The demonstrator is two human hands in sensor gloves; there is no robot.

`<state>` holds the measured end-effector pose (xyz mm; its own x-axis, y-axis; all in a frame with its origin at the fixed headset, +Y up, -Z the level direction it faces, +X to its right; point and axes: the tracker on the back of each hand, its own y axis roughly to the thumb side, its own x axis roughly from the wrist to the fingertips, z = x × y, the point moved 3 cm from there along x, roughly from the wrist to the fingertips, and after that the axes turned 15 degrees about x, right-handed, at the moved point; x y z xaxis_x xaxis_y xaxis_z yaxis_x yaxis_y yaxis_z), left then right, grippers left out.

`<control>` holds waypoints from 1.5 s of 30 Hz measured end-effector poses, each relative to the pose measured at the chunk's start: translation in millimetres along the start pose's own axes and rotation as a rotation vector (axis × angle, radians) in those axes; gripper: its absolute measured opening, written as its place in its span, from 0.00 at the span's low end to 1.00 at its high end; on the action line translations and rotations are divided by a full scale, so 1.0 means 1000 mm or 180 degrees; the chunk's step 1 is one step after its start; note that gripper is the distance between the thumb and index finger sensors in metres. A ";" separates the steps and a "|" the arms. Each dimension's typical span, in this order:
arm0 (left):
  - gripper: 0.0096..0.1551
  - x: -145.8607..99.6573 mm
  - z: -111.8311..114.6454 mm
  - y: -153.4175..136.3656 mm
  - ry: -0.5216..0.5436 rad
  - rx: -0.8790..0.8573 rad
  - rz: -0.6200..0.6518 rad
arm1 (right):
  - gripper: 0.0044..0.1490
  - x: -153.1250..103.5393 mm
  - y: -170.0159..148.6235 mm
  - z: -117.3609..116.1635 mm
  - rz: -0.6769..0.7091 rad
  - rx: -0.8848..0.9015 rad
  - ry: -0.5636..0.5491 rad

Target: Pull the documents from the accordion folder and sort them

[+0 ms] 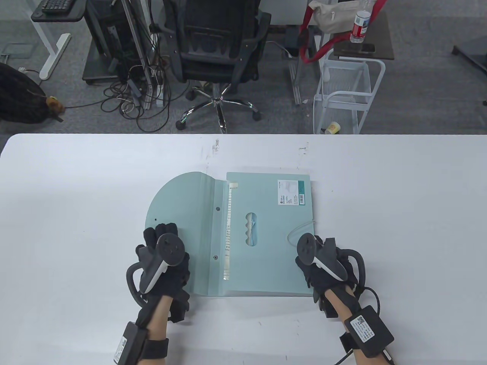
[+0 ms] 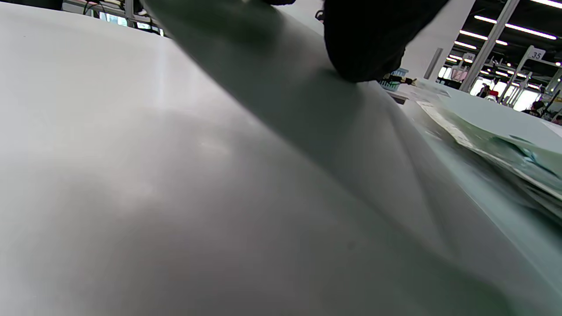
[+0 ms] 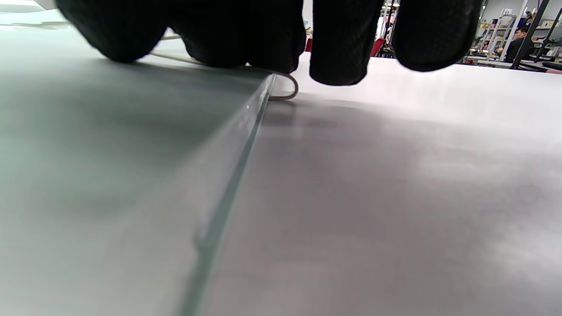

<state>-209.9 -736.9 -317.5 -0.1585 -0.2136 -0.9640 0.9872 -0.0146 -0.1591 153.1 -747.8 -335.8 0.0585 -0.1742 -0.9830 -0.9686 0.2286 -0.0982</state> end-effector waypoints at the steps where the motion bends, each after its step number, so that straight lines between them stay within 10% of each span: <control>1: 0.46 -0.001 0.001 0.004 0.0022 0.0044 -0.0027 | 0.36 0.000 0.001 0.001 0.0008 -0.0014 -0.0039; 13: 0.55 0.002 0.013 0.008 -0.0116 0.0042 0.0048 | 0.44 -0.015 0.049 0.031 0.0196 -0.0094 -0.0609; 20: 0.57 -0.001 0.006 0.004 -0.0161 -0.0154 0.0151 | 0.28 0.006 0.110 0.026 0.0368 0.0695 -0.0168; 28: 0.58 -0.001 0.005 0.005 -0.0254 -0.0146 0.0182 | 0.31 0.033 0.158 0.010 0.0237 0.0472 -0.0231; 33: 0.58 0.001 0.007 0.005 -0.0348 -0.0128 0.0184 | 0.48 0.044 0.166 -0.009 -0.0448 0.0394 0.0655; 45: 0.58 0.002 0.009 0.006 -0.0385 -0.0086 0.0157 | 0.53 0.056 0.165 -0.009 -0.0596 0.0201 0.0669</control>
<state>-203.8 -745.8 -319.0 -0.1045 -0.3298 -0.9383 0.9925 0.0249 -0.1193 -6.1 -728.8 -406.0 0.1771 -0.4123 -0.8937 -0.9283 0.2318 -0.2909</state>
